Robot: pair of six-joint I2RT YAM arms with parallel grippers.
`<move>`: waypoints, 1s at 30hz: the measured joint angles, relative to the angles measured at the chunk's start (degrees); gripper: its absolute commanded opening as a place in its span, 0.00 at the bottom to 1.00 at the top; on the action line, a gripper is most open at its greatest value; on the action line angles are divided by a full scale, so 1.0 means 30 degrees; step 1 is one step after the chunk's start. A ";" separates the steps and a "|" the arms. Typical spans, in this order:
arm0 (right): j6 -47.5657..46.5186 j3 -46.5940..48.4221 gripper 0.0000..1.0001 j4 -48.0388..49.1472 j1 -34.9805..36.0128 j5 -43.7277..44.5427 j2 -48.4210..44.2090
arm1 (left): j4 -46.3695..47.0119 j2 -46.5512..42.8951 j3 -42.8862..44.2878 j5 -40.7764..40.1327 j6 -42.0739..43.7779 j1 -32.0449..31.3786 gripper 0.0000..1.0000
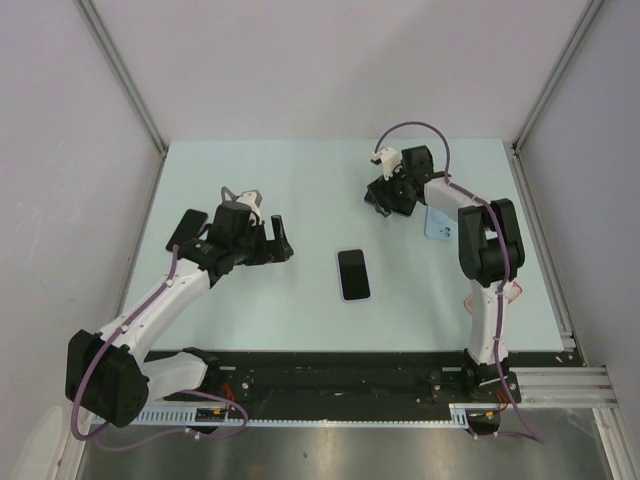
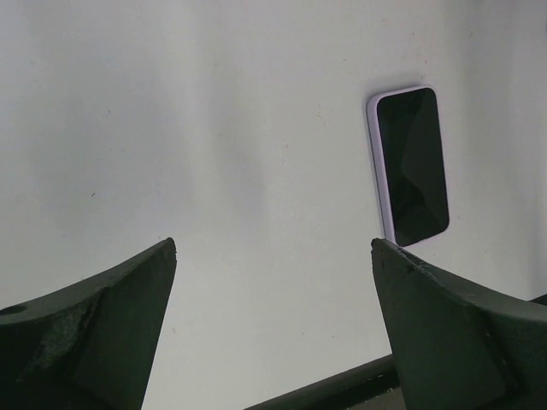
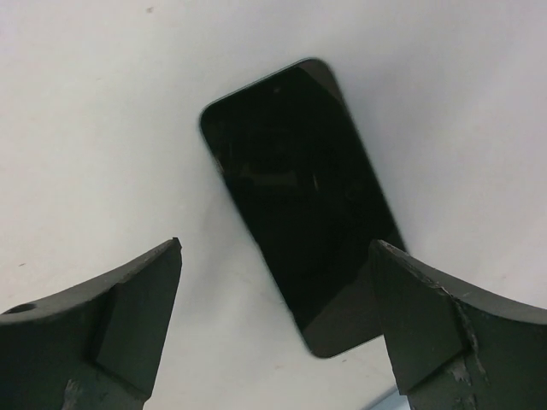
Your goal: Put the phone into the phone case
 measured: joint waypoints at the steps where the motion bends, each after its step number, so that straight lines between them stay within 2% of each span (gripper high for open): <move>1: -0.0255 0.0729 0.93 -0.0503 -0.0109 -0.0102 0.0459 | 0.0000 0.0000 -0.0007 -0.0036 0.0000 0.0000 1.00; 7: -0.1938 0.4736 0.93 -0.3512 -0.0823 -0.1086 0.2703 | 0.0007 0.0044 -0.0066 -0.0029 0.0066 0.0015 0.99; 14: -0.3730 0.5472 0.93 -0.4976 -0.1260 -0.2178 0.3614 | 0.0029 0.0240 -0.0066 0.0007 0.0197 0.0029 0.97; 20: -0.4371 0.6601 0.88 -0.5923 -0.1253 -0.2302 0.4386 | 0.0073 0.0452 -0.0066 0.0007 0.0321 0.0087 0.97; 23: -0.4422 0.7067 0.82 -0.6164 -0.1195 -0.2251 0.4648 | 0.0124 0.0670 -0.0066 0.0015 0.0328 0.0131 0.97; 30: -0.4124 0.7278 0.61 -0.6382 -0.0889 -0.1515 0.4714 | 0.0138 0.0801 -0.0066 0.0044 0.0313 0.0175 0.94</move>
